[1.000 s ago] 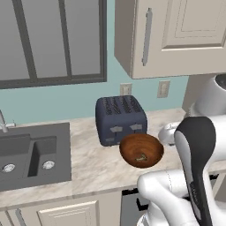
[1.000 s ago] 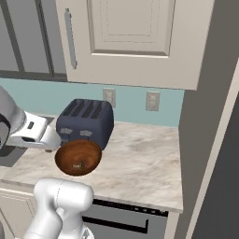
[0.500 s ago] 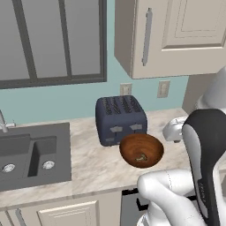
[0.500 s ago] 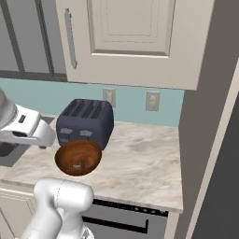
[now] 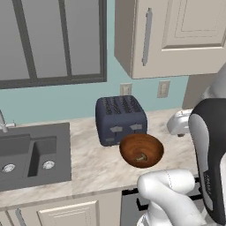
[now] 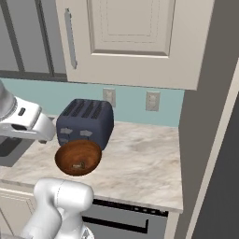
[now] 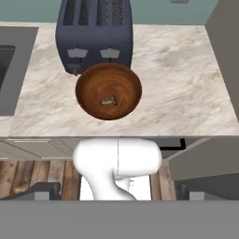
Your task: Take the mushroom, peach, and broccoli from the freezer and place them in the bowl on the counter.
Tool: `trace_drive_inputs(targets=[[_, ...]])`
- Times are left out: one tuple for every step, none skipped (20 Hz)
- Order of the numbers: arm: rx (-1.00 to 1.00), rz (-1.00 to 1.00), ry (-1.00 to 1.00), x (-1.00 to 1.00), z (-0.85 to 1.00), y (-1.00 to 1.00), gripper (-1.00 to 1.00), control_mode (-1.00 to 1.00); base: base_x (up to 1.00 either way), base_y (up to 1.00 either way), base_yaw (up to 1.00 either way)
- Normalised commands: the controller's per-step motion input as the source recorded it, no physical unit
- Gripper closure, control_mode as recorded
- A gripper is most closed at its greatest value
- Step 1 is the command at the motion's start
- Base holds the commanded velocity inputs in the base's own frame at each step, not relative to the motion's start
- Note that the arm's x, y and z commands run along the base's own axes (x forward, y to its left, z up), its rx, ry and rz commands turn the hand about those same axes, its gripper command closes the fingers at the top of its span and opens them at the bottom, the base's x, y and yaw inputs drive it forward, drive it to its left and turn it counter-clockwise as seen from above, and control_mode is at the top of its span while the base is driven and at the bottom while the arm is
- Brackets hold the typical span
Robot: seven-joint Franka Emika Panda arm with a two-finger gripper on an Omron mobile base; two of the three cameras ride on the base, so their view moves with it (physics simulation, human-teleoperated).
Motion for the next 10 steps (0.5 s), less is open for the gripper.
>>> trace_drive_inputs(targets=[[0.04, 0.0, -0.03, -0.16, 0.15, -0.15, -1.0, -1.0, 0.0, 0.0, 0.0], [0.05, 0.0, -0.03, -0.16, 0.11, -0.12, -1.0, -1.0, 0.0, 0.0, 0.0], [0.03, 0.0, -0.04, -0.17, 0.04, -0.09, -1.0, -1.0, 0.0, 0.0, 0.0], [0.01, 0.0, -0.06, -0.17, 0.0, -0.03, -1.0, -1.0, 0.0, 0.0, 0.0], [0.0, 0.0, -0.07, -0.16, 0.0, 0.0, -1.0, -1.0, 0.0, 0.0, 0.0], [0.0, 0.0, -0.07, -0.23, 0.0, 0.0, -1.0, -1.0, 0.0, 0.0, 0.0], [0.0, 0.0, -0.07, -0.24, 0.0, 0.0, -1.0, -1.0, 0.0, 0.0, 0.0], [0.0, 0.0, -0.07, -0.23, 0.0, 0.0, -1.0, -1.0, 0.0, 0.0, 0.0], [0.0, 0.0, -0.06, -0.2, 0.0, 0.0, -1.0, -1.0, 0.0, 0.0, 0.0], [0.0, 0.0, -0.05, -0.15, 0.0, 0.0, -1.0, -1.0, 0.0, 0.0, 0.0]])
